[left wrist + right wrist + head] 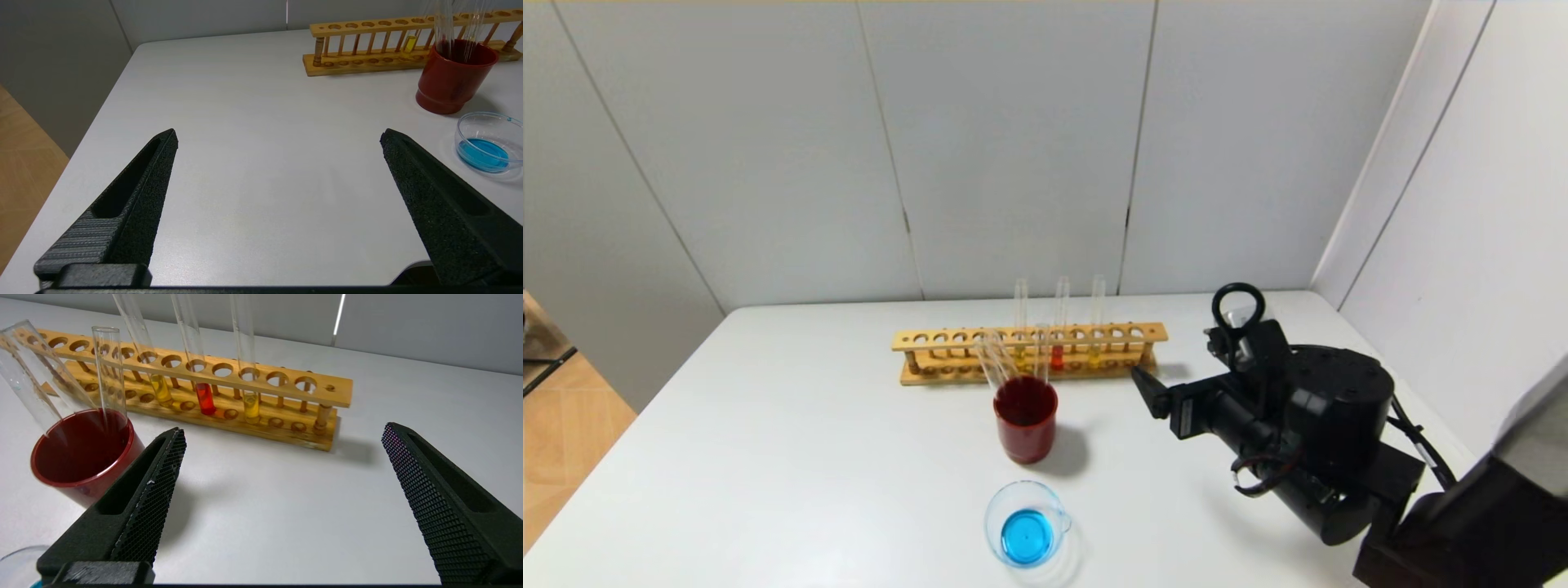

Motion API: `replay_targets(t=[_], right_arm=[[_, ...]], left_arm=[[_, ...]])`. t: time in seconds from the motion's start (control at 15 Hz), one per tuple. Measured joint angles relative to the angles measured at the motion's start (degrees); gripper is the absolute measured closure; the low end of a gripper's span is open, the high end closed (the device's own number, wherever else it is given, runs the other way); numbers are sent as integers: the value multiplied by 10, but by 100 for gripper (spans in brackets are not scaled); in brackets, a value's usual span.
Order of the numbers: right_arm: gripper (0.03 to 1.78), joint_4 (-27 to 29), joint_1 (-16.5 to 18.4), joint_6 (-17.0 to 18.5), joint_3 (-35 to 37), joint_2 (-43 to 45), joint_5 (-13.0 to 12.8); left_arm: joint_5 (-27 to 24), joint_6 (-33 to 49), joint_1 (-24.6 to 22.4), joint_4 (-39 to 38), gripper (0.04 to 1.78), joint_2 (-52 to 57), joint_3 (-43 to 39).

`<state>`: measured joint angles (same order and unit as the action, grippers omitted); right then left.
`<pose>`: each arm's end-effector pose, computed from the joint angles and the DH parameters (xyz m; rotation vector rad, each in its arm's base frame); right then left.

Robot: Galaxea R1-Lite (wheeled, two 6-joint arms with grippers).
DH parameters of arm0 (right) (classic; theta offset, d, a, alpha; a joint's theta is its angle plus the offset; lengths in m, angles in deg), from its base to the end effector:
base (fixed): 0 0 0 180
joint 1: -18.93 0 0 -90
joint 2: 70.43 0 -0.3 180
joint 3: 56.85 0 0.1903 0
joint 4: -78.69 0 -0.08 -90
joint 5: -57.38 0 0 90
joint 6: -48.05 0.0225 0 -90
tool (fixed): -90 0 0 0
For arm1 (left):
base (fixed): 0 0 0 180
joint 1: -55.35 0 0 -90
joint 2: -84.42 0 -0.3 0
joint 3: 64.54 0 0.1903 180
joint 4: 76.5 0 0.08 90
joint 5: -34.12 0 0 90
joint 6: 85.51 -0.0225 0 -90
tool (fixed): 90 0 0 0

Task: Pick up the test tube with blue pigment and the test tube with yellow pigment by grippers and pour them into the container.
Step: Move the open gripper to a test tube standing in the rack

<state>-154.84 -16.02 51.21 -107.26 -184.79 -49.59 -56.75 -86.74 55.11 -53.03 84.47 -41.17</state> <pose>0.2555 0.1706 0.0840 -0.0254 0.1727 0.3082 -0.0229 -0.0004 0.0753 0.0215 0.0008 -0.0110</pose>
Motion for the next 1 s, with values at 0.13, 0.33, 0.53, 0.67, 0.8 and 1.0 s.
replay_targets(t=[0.13,0.33,0.53,0.67,0.8,1.0], right_arm=[[6,0,5,-2,-54,-39,9],[6,9,14,-6,-142,-98,23],[6,50,27,-13,-223,-144,38],[6,80,39,-15,-271,-169,47],[6,98,49,-16,-302,-188,61],[6,115,56,-16,-335,-203,69]], left_arm=[[0,0,0,0,7,0,0],[0,0,0,0,7,0,0],[0,0,0,0,7,0,0],[0,0,0,0,7,0,0],[0,0,0,0,7,0,0],[0,0,0,0,7,0,0]])
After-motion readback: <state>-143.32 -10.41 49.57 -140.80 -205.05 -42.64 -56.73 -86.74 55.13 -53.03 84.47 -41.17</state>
